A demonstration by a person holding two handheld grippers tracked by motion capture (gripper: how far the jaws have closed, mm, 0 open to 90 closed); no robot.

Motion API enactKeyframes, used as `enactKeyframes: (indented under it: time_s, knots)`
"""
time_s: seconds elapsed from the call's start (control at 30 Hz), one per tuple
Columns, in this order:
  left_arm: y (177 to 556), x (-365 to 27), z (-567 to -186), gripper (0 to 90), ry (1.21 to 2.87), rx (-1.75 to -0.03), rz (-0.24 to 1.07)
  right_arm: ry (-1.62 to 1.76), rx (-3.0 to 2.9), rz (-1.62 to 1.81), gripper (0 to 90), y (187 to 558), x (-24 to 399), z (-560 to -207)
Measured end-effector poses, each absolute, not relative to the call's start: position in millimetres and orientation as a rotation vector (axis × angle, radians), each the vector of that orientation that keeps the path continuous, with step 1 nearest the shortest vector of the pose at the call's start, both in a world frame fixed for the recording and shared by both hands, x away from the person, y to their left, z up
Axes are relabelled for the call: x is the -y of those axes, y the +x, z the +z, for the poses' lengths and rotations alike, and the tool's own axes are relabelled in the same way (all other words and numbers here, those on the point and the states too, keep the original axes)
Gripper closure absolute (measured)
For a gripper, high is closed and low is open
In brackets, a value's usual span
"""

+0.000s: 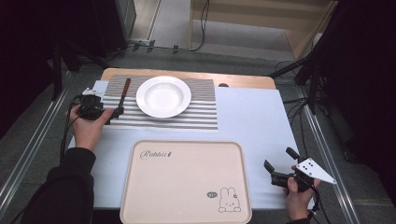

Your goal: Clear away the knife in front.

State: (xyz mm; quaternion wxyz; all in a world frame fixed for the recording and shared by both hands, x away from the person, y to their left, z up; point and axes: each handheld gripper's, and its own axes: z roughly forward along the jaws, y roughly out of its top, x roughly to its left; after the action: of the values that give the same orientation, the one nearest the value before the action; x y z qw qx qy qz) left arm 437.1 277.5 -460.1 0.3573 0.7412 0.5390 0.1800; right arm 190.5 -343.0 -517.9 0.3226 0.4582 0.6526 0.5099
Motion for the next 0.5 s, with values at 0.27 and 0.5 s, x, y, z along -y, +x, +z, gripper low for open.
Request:
enactKeyframes:
  time_s: [0.27,0.5]
  knots:
    - [461.7,-274.2,-459.1,12.1,1.955,-1.444,0.489,1.202,-1.709,1.347,0.0,190.2,344.4,-518.0]
    - [482.0,-271.2,-458.0,15.7,1.968,-1.501,0.483,1.193,-1.713,1.353,0.0,190.5,344.2,-517.9]
